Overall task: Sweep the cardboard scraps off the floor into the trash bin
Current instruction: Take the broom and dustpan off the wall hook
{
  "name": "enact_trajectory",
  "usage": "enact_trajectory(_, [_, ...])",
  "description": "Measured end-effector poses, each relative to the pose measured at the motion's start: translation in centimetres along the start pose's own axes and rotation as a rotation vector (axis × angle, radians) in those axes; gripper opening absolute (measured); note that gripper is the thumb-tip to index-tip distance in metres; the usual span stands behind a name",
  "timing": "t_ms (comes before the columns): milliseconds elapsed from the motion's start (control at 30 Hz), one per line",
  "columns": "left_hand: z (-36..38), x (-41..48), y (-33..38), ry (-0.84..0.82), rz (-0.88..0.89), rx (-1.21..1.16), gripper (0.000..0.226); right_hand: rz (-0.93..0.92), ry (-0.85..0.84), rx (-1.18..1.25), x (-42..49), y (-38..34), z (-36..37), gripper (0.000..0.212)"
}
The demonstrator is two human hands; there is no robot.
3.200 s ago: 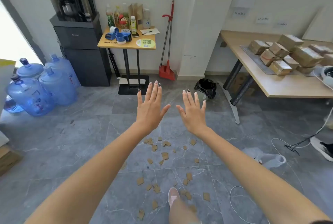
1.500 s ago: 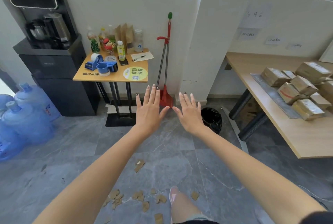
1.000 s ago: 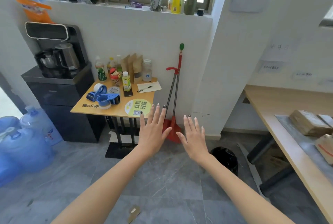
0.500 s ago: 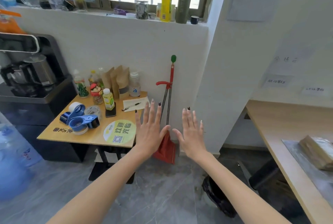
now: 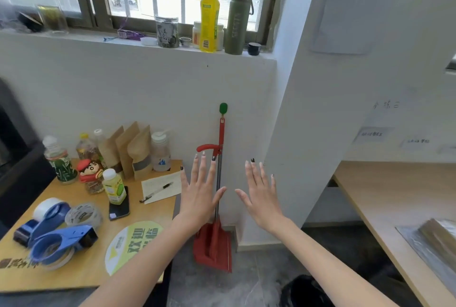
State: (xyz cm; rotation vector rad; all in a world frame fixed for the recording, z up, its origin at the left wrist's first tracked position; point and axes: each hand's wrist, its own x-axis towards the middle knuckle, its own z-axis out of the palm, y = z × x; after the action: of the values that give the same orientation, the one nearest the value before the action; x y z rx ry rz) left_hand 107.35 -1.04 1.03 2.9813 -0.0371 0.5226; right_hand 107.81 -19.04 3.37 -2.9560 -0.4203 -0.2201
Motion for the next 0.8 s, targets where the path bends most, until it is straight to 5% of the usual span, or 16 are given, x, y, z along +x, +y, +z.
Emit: enact_trajectory(800, [13.4,23.7,-3.8,-0.146,-0.067,0.075,0.083,-0.006,-0.100,0.212,26.4,5.0,8.9,0.094])
